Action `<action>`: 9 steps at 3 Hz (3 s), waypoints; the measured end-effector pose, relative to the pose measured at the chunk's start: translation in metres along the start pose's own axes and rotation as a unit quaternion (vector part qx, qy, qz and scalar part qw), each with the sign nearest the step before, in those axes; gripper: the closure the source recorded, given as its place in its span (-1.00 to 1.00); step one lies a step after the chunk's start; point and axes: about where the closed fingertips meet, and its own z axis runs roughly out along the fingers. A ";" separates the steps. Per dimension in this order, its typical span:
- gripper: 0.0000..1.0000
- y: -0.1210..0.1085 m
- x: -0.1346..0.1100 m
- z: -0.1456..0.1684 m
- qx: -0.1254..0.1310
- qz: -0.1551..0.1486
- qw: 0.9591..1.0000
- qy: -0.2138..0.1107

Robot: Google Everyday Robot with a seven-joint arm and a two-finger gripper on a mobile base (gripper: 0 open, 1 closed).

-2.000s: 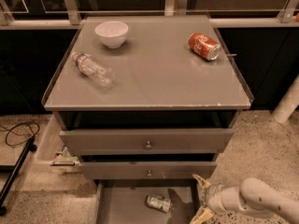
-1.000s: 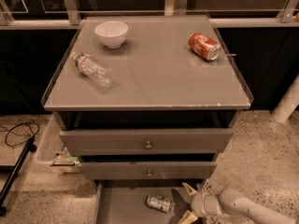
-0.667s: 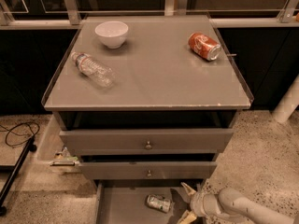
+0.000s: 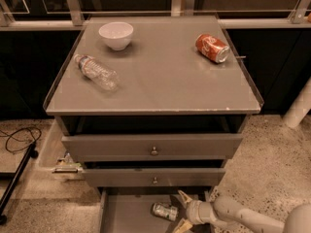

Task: Pick 7up can from bottom drawer and place on counter

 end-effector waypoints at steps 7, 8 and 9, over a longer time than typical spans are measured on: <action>0.32 0.008 0.026 0.063 -0.005 0.024 1.000 -0.008; 0.77 0.008 0.026 0.063 -0.005 0.024 1.000 -0.008; 1.00 0.008 0.026 0.063 -0.005 0.024 1.000 -0.008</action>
Offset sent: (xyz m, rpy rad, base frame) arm 0.0114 0.0395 -0.0320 0.0351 -0.0193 0.0050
